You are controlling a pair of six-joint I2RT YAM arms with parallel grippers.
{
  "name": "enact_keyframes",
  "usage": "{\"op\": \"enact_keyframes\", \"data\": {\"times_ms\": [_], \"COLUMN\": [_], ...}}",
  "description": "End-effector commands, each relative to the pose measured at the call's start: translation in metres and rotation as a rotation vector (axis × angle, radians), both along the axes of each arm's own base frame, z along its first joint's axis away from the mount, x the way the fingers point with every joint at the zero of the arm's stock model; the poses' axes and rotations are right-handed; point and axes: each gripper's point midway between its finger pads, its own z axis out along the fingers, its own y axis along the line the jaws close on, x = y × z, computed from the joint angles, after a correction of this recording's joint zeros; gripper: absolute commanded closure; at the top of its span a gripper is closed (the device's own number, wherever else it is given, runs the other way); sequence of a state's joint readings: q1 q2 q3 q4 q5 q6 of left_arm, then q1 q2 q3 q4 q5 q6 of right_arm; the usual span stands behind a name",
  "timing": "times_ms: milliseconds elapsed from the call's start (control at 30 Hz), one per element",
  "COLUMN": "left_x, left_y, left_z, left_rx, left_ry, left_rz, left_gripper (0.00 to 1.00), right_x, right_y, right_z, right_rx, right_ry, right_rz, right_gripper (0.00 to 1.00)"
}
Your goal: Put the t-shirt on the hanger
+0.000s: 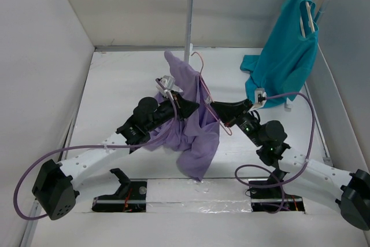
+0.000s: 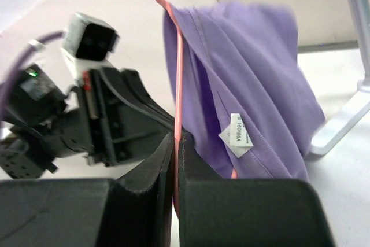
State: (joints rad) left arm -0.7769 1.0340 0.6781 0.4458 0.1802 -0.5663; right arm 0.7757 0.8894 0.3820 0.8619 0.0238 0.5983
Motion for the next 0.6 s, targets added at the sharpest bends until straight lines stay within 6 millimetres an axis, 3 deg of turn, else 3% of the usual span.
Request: {"op": "enact_keyframes", "data": {"times_ms": [0, 67, 100, 300, 567], "left_x": [-0.008, -0.008, -0.008, -0.003, 0.007], "left_y": [-0.008, -0.011, -0.010, 0.003, 0.046], "left_z": [-0.023, -0.018, -0.013, 0.030, 0.081], "left_rx": [0.045, 0.036, 0.032, -0.006, -0.153], "left_ry": [0.049, 0.035, 0.023, -0.060, -0.100], "left_rz": [-0.066, -0.079, -0.076, -0.008, 0.224], "left_gripper": [1.00, 0.92, 0.82, 0.51, 0.46], "right_x": [-0.007, -0.007, -0.006, -0.007, -0.009], "right_y": [-0.024, -0.020, -0.019, -0.016, -0.013], "right_z": [0.059, 0.056, 0.055, 0.037, 0.026], "right_rx": [0.142, 0.125, 0.122, 0.122, 0.136], "right_ry": [-0.162, -0.162, -0.161, -0.134, -0.122], "right_rz": [-0.077, -0.064, -0.061, -0.041, -0.019], "right_gripper": [1.00, 1.00, 1.00, 1.00, 1.00]}}
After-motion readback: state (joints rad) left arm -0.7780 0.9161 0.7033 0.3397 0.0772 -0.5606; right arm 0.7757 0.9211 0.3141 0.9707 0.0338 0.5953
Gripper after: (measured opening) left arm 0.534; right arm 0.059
